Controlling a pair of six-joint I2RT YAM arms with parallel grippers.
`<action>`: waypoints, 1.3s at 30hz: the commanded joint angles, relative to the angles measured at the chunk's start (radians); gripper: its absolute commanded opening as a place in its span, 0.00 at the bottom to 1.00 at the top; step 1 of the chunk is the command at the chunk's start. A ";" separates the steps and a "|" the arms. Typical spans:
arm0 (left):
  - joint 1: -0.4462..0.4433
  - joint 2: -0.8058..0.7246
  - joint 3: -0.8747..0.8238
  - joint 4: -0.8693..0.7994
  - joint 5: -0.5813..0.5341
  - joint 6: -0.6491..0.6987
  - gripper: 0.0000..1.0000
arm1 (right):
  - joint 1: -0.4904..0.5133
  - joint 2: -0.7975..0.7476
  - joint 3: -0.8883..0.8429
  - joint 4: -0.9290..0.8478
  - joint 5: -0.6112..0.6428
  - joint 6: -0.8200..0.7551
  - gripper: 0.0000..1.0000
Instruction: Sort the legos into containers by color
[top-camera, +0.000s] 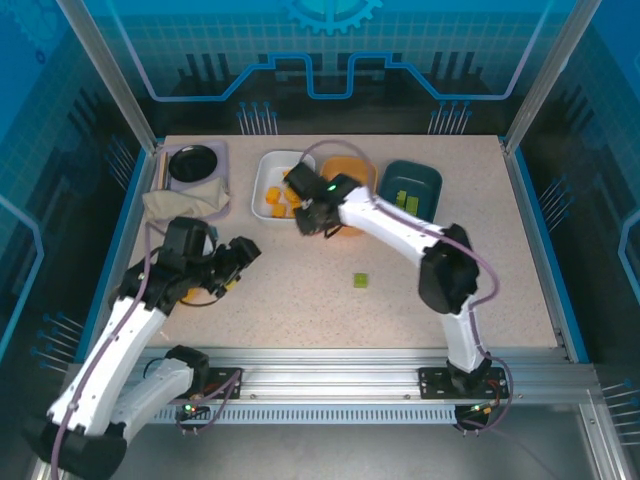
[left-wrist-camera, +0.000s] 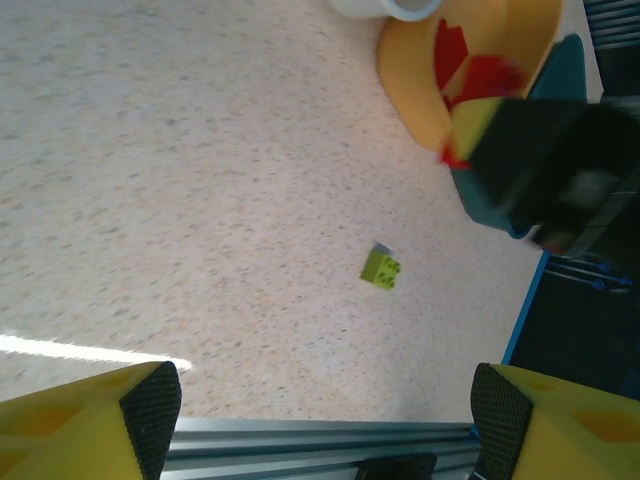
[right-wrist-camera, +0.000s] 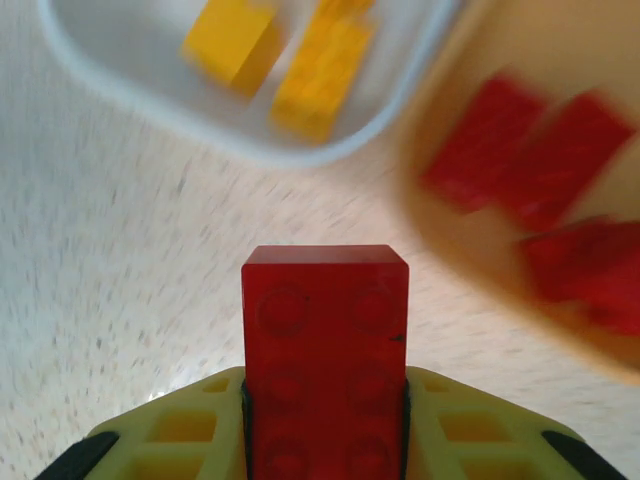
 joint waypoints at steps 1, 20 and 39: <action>-0.057 0.123 0.091 0.177 0.015 0.034 0.80 | -0.133 0.029 -0.004 0.008 -0.020 0.018 0.29; -0.163 0.567 0.373 0.300 0.005 0.080 0.80 | -0.339 0.573 0.763 -0.200 -0.181 0.034 0.57; -0.211 0.261 -0.027 0.263 0.024 0.161 0.87 | -0.138 -0.460 -0.591 0.061 -0.072 0.151 0.77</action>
